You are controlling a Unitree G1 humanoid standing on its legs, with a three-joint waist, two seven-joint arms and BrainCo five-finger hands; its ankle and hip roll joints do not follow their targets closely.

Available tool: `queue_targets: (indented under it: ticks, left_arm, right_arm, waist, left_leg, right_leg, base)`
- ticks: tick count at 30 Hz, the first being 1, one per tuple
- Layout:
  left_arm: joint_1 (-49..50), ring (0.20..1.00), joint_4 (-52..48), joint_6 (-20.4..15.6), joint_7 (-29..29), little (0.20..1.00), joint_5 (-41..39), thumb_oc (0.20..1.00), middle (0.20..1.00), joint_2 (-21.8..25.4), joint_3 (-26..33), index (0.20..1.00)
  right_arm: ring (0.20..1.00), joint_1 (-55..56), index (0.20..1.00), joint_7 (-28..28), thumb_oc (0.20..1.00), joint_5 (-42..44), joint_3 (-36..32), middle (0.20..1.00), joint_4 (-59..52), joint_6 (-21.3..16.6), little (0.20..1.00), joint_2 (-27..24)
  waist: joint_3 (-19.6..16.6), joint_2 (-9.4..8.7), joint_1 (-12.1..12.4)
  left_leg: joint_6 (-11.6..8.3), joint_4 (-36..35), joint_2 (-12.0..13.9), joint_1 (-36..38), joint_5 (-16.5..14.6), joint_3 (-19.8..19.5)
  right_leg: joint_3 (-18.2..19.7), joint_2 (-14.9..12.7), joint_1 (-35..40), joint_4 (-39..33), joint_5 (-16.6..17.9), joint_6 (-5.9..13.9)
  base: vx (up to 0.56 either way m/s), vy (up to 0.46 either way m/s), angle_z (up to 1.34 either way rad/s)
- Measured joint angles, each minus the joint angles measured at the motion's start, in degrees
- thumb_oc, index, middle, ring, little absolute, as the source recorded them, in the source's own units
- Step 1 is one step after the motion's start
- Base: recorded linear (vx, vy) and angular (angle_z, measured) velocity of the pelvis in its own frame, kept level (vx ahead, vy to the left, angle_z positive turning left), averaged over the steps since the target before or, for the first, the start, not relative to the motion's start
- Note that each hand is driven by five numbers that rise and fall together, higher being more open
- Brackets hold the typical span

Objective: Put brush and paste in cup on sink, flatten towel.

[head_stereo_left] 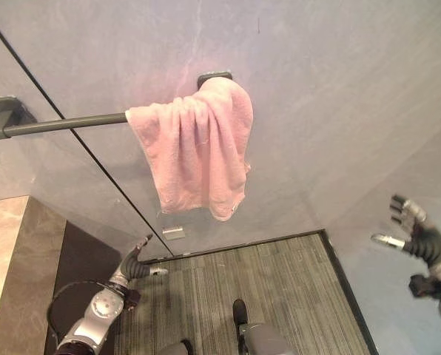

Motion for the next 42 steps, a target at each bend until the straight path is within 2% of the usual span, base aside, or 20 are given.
queue_targets:
  ticks: [1, 2, 3, 5, 8, 10, 12, 16, 20, 24, 26, 29, 30, 31, 33, 34, 35, 38, 42]
  left_arm:
    - [-1.06, 1.000, -1.86, -0.06, -1.23, 1.000, -1.95, 1.000, 1.000, 1.68, -0.52, 1.000]
    - [-2.51, 1.000, -2.65, -0.93, -1.80, 1.000, -3.52, 1.000, 1.000, 3.04, -1.22, 1.000]
    - [-3.47, 1.000, -3.47, -1.18, -2.54, 1.000, -5.45, 1.000, 1.000, 4.00, -1.45, 1.000]
    - [-4.42, 1.000, -6.92, -1.63, -4.22, 1.000, -8.29, 1.000, 1.000, 5.87, -2.96, 1.000]
    - [-7.60, 1.000, -6.72, -1.99, -6.12, 1.000, -12.93, 1.000, 1.000, 5.95, -4.29, 1.000]
    - [-11.44, 1.000, -6.44, -1.86, -6.67, 1.000, -14.59, 1.000, 1.000, 6.10, -6.98, 1.000]
    - [-15.29, 1.000, -6.13, -1.87, -6.76, 1.000, -16.08, 1.000, 1.000, 6.22, -9.75, 1.000]
    - [-23.95, 1.000, -2.20, -1.85, -6.19, 1.000, -16.83, 1.000, 1.000, 4.92, -15.86, 1.000]
    - [-29.19, 1.000, 2.27, -1.89, -3.91, 1.000, -16.71, 1.000, 1.000, 0.96, -16.44, 1.000]
    - [-29.31, 1.000, 3.26, -1.91, -2.22, 1.000, -16.44, 1.000, 1.000, -0.78, -16.74, 1.000]
    - [-30.29, 1.000, 4.13, -1.85, -0.63, 1.000, -16.53, 1.000, 1.000, -2.56, -17.42, 1.000]
    - [-32.84, 1.000, 4.56, -1.82, 0.09, 1.000, -16.82, 1.000, 1.000, -6.25, -18.62, 1.000]
    - [-32.88, 1.000, 4.08, -1.83, 0.10, 1.000, -16.82, 1.000, 1.000, -6.66, -18.63, 1.000]
    - [-32.90, 0.652, 3.75, -1.78, 0.14, 0.652, -16.86, 0.652, 0.652, -6.99, -18.65, 0.652]
    - [-32.85, 0.373, 2.23, -1.44, 0.12, 0.373, -16.79, 0.373, 0.373, -7.35, -18.78, 0.373]
    - [-32.79, 0.366, 1.43, -1.38, 0.12, 0.366, -16.69, 0.366, 0.366, -7.35, -18.77, 0.366]
    - [-32.29, 0.200, -0.14, -1.20, 0.12, 0.200, -16.15, 0.200, 0.200, -7.26, -18.65, 0.200]
    - [-28.75, 0.200, -7.10, -0.67, 0.14, 0.200, -15.07, 0.200, 0.200, -5.09, -16.73, 0.200]
    - [-18.68, 0.200, -16.73, -0.46, -0.43, 0.200, -13.95, 0.200, 0.200, -0.11, -9.73, 0.200]
  right_arm:
    - [1.000, -0.14, 1.000, 1.03, 1.000, 1.44, 0.33, 1.000, 0.45, 0.13, 1.000, -1.45]
    - [1.000, -0.68, 1.000, 1.69, 1.000, 2.14, 0.51, 1.000, 0.99, 0.13, 1.000, -3.41]
    - [1.000, -2.64, 1.000, 2.37, 1.000, 3.08, 1.02, 1.000, 1.35, 0.76, 1.000, -4.38]
    - [1.000, -6.54, 1.000, 3.83, 1.000, 5.59, 4.24, 1.000, 1.32, 0.99, 1.000, -7.02]
    - [1.000, -14.28, 1.000, 4.63, 1.000, 7.04, 12.25, 1.000, 6.09, 1.30, 1.000, -8.78]
    - [1.000, -19.22, 1.000, 4.64, 1.000, 8.17, 16.69, 1.000, 9.07, 2.40, 1.000, -8.88]
    - [1.000, -23.87, 1.000, 4.53, 1.000, 9.33, 22.46, 1.000, 11.98, 3.03, 1.000, -8.70]
    - [1.000, -37.35, 1.000, 2.95, 1.000, 10.93, 33.09, 1.000, 18.67, 4.40, 1.000, -3.82]
    - [1.000, -48.69, 1.000, 0.41, 1.000, 11.17, 42.15, 1.000, 23.01, 5.33, 1.000, 0.25]
    - [1.000, -53.00, 1.000, -1.21, 1.000, 11.17, 45.56, 1.000, 23.63, 5.69, 1.000, 4.10]
    - [1.000, -56.18, 1.000, -2.54, 1.000, 11.15, 48.43, 1.000, 24.84, 5.84, 1.000, 6.05]
    - [1.000, -57.75, 1.000, -4.27, 1.000, 11.21, 48.71, 1.000, 25.11, 5.83, 1.000, 8.65]
    - [0.482, -57.91, 0.482, -4.48, 0.482, 11.23, 48.72, 0.482, 25.11, 5.83, 0.482, 9.12]
    - [0.200, -58.07, 0.200, -4.51, 0.200, 11.26, 48.73, 0.200, 25.05, 5.84, 0.200, 9.39]
    - [0.200, -58.06, 0.200, -4.54, 0.200, 11.54, 48.75, 0.200, 23.74, 5.97, 0.200, 9.43]
    - [0.200, -57.94, 0.200, -4.63, 0.200, 11.64, 48.65, 0.200, 22.83, 6.02, 0.200, 9.46]
    - [0.200, -56.96, 0.200, -5.12, 0.200, 11.78, 48.34, 0.200, 20.22, 6.09, 0.200, 9.41]
    - [0.200, -51.32, 0.200, -5.40, 0.200, 12.02, 43.75, 0.200, 8.19, 6.16, 0.200, 8.96]
    - [0.200, -42.93, 0.200, -3.70, 0.200, 12.64, 36.98, 0.200, -4.20, 5.56, 0.200, 8.11]
  waist:
    - [-0.18, 0.28, -0.05]
    - [-0.39, 1.41, 0.19]
    - [-0.18, 1.78, 0.12]
    - [-0.56, 2.52, 0.13]
    - [-0.68, 2.86, 0.14]
    - [-0.78, 4.28, 0.35]
    - [-1.09, 5.07, 0.25]
    - [-1.32, 5.34, 1.83]
    - [-1.39, 5.67, 3.32]
    - [-1.40, 5.79, 3.59]
    - [-1.47, 5.91, 3.35]
    - [-1.49, 5.95, 3.13]
    - [-1.49, 5.95, 3.13]
    - [-1.50, 5.96, 3.13]
    - [-1.52, 5.99, 3.15]
    - [-1.52, 5.99, 3.14]
    - [-1.52, 5.99, 3.13]
    - [-1.52, 5.98, 3.25]
    - [-1.66, 5.67, 3.71]
  left_leg:
    - [-0.43, -5.42, 1.85, 0.66, 0.32, 2.44]
    - [-1.27, -9.86, 2.59, 1.29, 0.95, 1.84]
    - [-1.68, -12.04, 2.85, 2.07, 1.31, -0.01]
    - [-2.37, -13.19, 3.02, 2.98, 1.75, -1.69]
    - [-1.60, -15.96, 1.79, 5.89, 3.30, -1.44]
    - [0.00, -16.66, 1.09, 6.38, 5.57, -1.34]
    - [0.83, -18.03, 0.43, 6.97, 4.05, -0.43]
    - [2.58, -18.40, -2.77, 6.44, 3.27, 0.21]
    - [3.46, -18.41, -3.85, 5.32, 3.12, 1.06]
    - [3.59, -18.41, -3.85, 5.20, 3.07, 1.76]
    - [3.74, -18.42, -3.85, 4.30, 3.10, 1.92]
    - [4.03, -18.45, -3.88, 2.85, 3.59, 1.88]
    - [4.05, -18.45, -3.79, 2.79, 3.61, 1.86]
    - [4.02, -18.45, -3.72, 2.76, 3.65, 1.82]
    - [3.99, -18.46, -3.64, 2.77, 3.77, 1.75]
    - [3.88, -18.46, -3.65, 2.82, 3.84, 1.75]
    - [3.86, -18.46, -3.64, 3.25, 3.89, 1.72]
    - [4.10, -18.54, -3.63, 4.39, 3.66, 1.49]
    - [4.23, -18.65, -3.64, 6.32, 3.37, 1.02]
  right_leg:
    - [-1.31, 0.77, 0.48, -1.36, -0.05, 0.16]
    - [-1.36, 1.40, 0.30, -1.03, 0.02, 0.02]
    - [-1.48, 1.89, 0.35, -0.75, 0.24, 0.31]
    - [-1.50, 2.77, 0.67, -0.71, -0.24, 0.38]
    - [-0.74, 3.75, 2.10, -1.37, -0.23, 0.22]
    - [-0.40, 4.48, 2.23, -1.36, -0.29, 0.35]
    - [-0.16, 4.22, 1.85, -1.35, -0.11, 1.24]
    - [1.17, 1.10, 0.42, -1.38, 0.97, 3.20]
    - [1.94, 0.08, -1.19, -1.38, 1.52, 3.96]
    - [2.80, 0.14, -1.72, -1.39, 1.76, 3.96]
    - [2.90, 0.13, -2.76, -1.39, 2.11, 3.89]
    - [3.04, 0.13, -4.24, -1.40, 2.63, 3.72]
    - [3.04, 0.22, -4.32, -1.40, 2.67, 3.69]
    - [3.03, 0.31, -4.34, -1.40, 2.68, 3.67]
    - [2.97, 0.38, -4.29, -1.38, 2.84, 3.47]
    - [2.94, 0.39, -4.22, -1.37, 2.86, 3.46]
    - [2.89, 0.40, -3.72, -1.37, 2.95, 3.42]
    - [2.68, 0.40, -2.41, -1.37, 2.63, 3.52]
    - [2.50, 0.36, -0.17, -1.39, 2.26, 3.54]
  base:
    - [0.16, 0.086, 0.49]
    - [0.14, 0.062, 0.35]
    - [0.18, 0.072, 0.04]
    - [0.18, 0.071, -0.07]
    - [0.16, 0.082, -0.18]
    - [0.10, 0.086, -0.14]
    - [0.06, 0.071, -0.02]
    - [0.00, 0.057, -0.08]
    - [-0.02, 0.029, -0.08]
    - [-0.02, 0.021, -0.11]
    - [-0.02, 0.013, -0.07]
    - [0.02, 0.009, -0.02]
    - [0.06, 0.019, 0.00]
    - [0.07, 0.025, 0.00]
    - [0.06, 0.020, 0.01]
    - [0.05, 0.018, 0.02]
    - [0.05, 0.031, 0.05]
    - [0.06, 0.023, 0.05]
    - [0.03, 0.025, 0.08]
